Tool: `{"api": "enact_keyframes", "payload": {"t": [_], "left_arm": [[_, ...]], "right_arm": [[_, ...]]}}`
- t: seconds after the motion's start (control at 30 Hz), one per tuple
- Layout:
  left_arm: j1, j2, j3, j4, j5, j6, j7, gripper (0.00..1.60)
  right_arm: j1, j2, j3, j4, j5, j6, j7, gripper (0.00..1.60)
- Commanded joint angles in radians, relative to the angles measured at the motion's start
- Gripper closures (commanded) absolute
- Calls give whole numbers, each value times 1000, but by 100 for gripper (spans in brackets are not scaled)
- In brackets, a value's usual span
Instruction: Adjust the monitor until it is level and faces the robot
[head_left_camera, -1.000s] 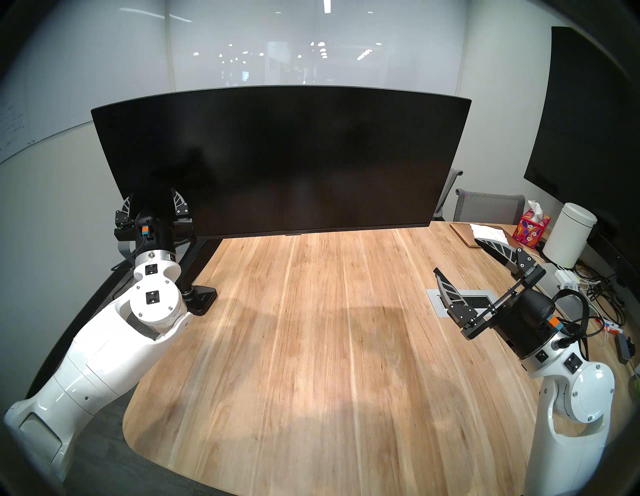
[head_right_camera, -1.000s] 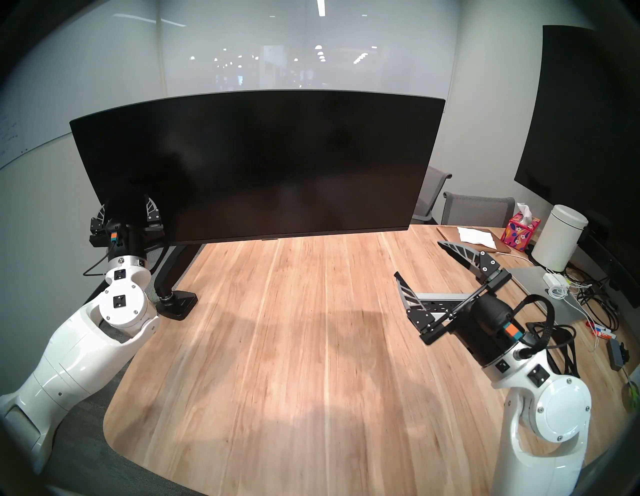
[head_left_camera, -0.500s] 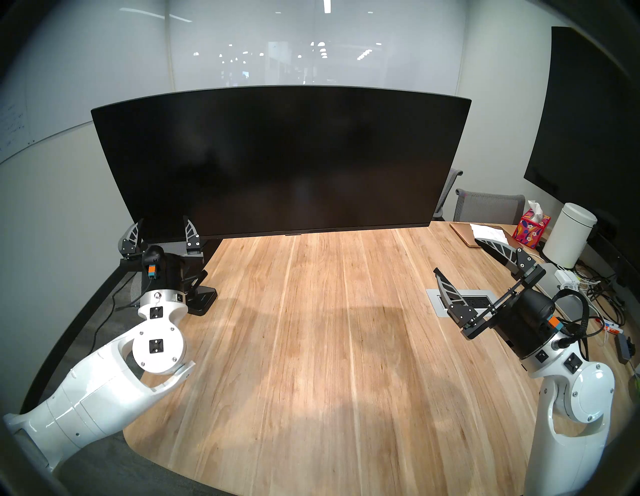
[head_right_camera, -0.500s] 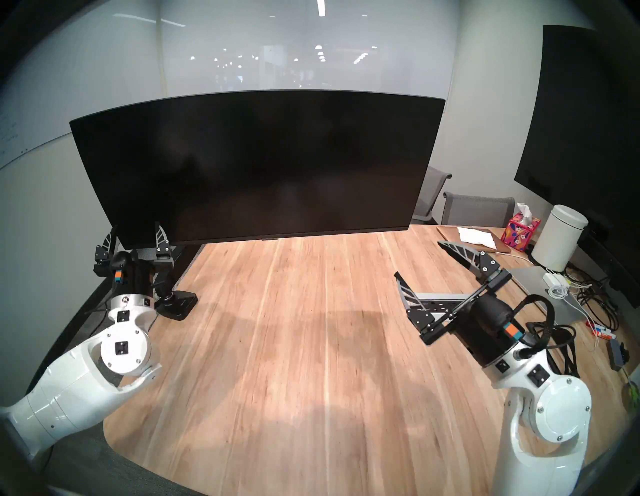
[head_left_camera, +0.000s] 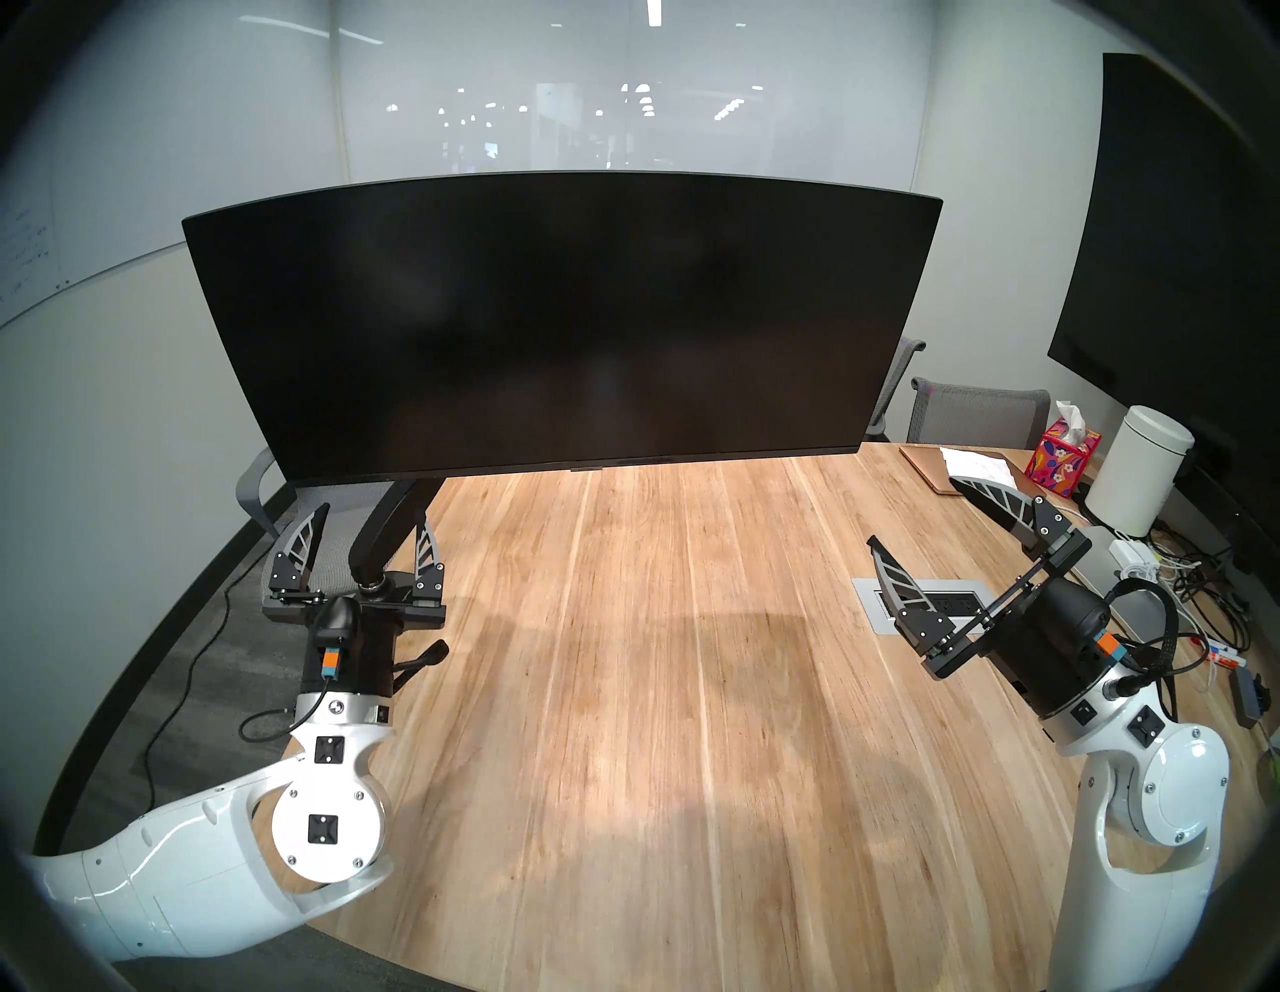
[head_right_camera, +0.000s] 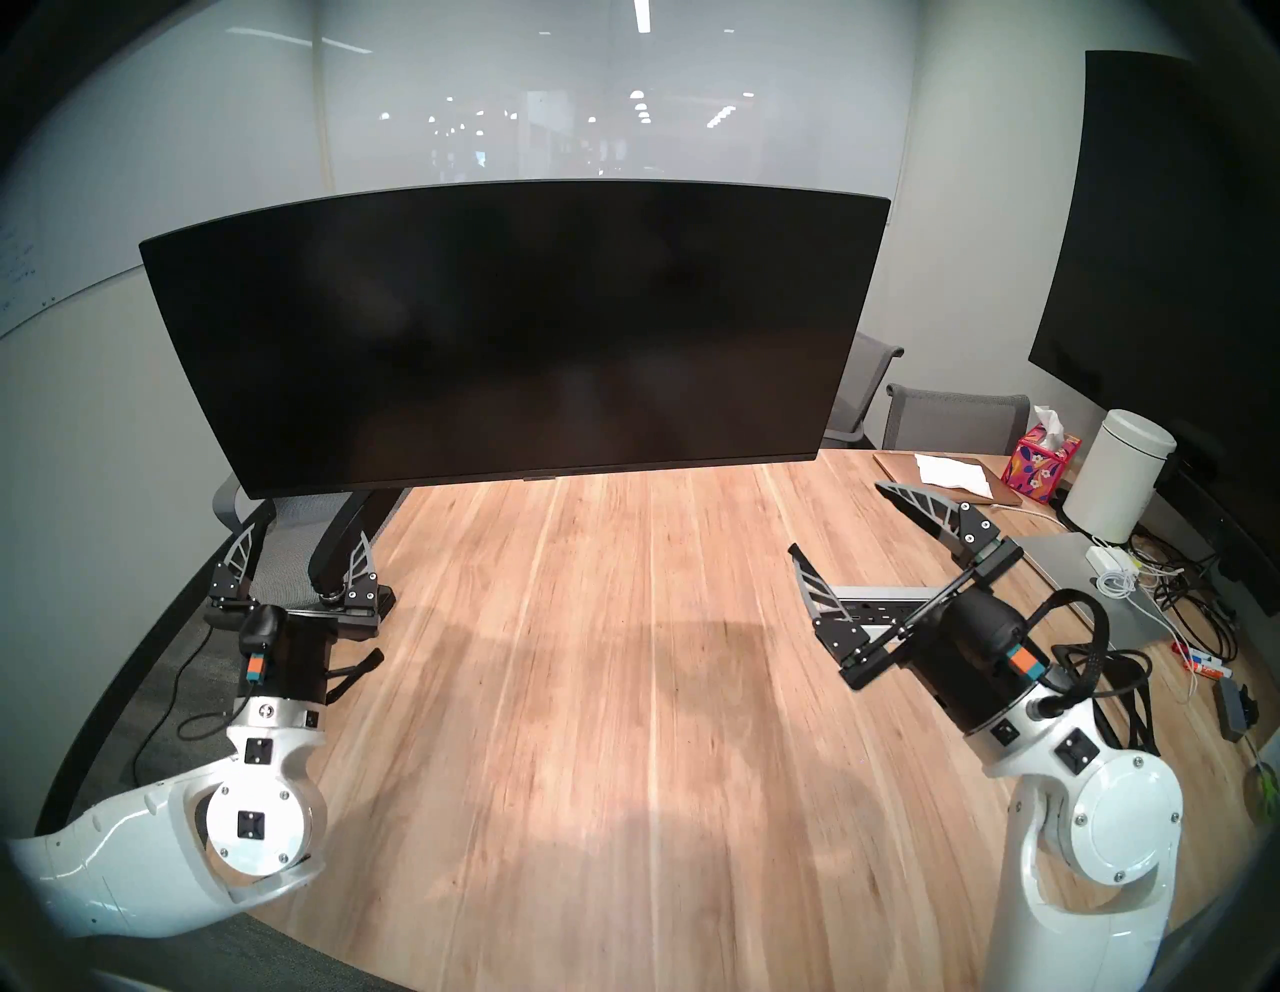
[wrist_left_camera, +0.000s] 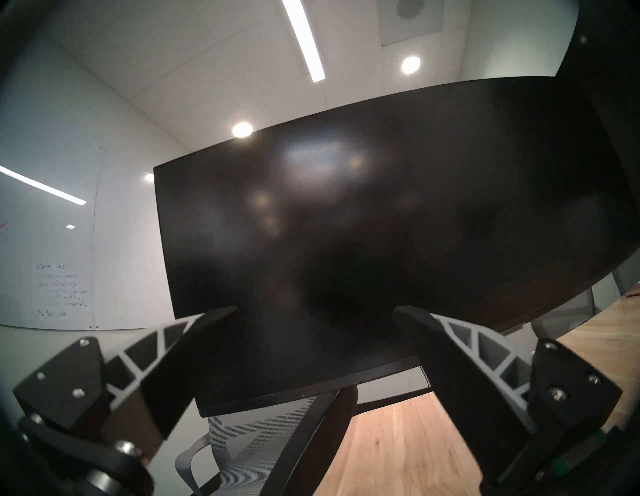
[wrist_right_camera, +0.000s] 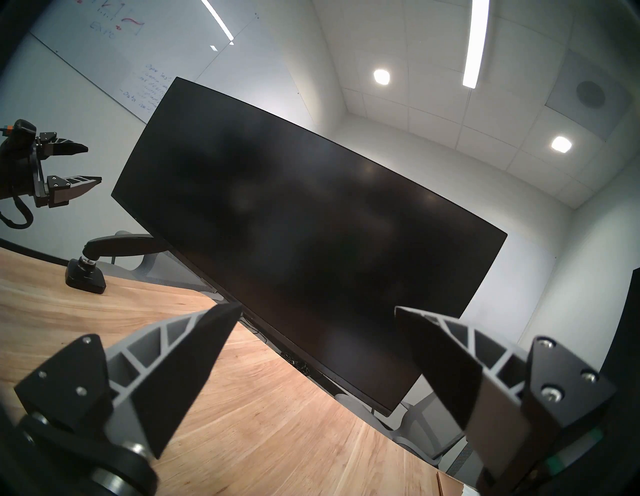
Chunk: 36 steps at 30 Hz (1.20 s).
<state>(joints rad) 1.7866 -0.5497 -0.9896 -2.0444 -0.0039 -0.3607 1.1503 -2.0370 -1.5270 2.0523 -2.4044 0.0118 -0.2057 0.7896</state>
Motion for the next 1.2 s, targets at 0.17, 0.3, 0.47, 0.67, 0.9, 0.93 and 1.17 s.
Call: {"api": "enact_keyframes", "payload": {"t": [0.17,0.3,0.47,0.67,0.9,0.93,1.17], "left_arm": [[24,61,48,6,240,77,-12,0],[-14,26,62,8,177,68,-64,0],[-50,10,74,24,158,65,-132,0],[-29,26,92,-18,116,58,-168,0],[-30,30,93,-20,106,59,-174,0],[-30,30,92,-20,105,59,-174,0],[-31,32,92,-21,103,59,-175,0]], "right_arm": [[2,2,0,-17,6,-1,2,0],[2,2,1,-17,6,-1,3,0],[2,2,1,-17,6,-1,3,0],[2,2,1,-17,6,-1,3,0],[2,2,1,-17,7,-1,3,0],[2,2,1,-17,7,-1,3,0],[2,2,1,-17,7,-1,3,0]]}}
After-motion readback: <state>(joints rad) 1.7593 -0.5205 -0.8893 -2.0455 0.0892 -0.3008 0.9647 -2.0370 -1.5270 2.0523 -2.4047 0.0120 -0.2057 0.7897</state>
